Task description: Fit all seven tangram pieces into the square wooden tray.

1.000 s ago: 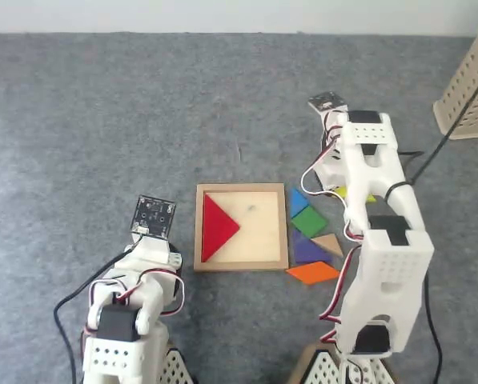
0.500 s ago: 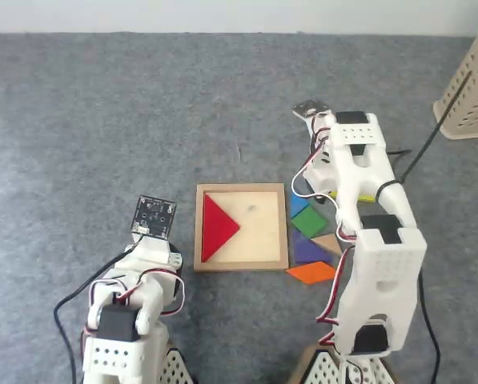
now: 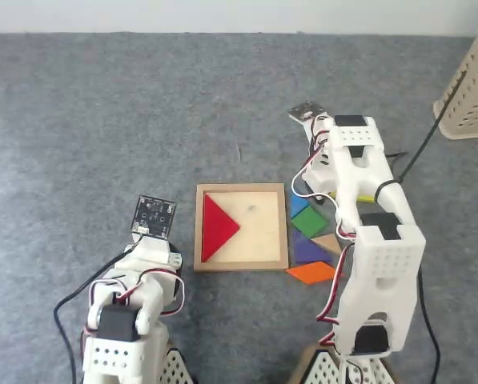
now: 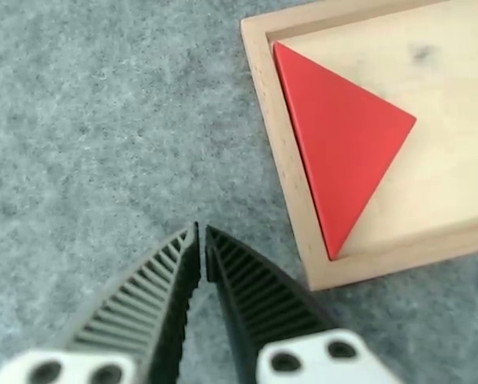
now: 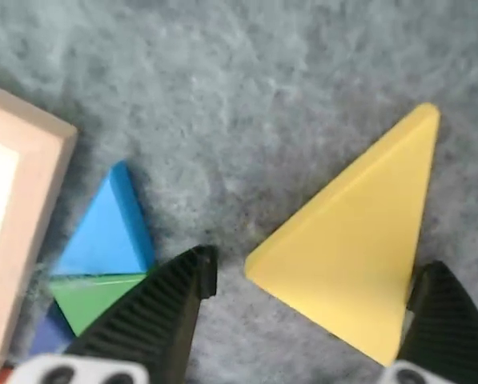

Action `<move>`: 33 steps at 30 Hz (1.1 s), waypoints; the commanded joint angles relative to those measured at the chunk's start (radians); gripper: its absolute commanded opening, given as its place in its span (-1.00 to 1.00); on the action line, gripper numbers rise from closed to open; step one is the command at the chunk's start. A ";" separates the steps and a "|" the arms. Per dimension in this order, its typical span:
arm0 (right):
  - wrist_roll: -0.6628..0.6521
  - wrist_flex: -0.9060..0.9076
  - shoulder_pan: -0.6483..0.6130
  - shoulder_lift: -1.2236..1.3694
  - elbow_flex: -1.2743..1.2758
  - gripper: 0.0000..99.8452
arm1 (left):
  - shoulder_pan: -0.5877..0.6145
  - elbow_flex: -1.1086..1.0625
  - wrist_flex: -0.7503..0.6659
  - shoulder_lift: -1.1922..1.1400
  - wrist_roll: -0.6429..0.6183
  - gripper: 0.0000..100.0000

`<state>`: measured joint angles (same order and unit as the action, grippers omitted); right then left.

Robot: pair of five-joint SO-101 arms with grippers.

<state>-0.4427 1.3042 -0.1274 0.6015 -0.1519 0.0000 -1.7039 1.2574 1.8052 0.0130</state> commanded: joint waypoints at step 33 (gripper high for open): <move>0.153 -0.008 0.051 -0.047 -0.077 -0.68 | 0.005 0.019 0.006 0.021 -0.006 -0.98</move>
<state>-0.3122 1.2643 -0.0982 0.6107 -0.1903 0.0000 -1.7039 1.2574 1.8052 0.0130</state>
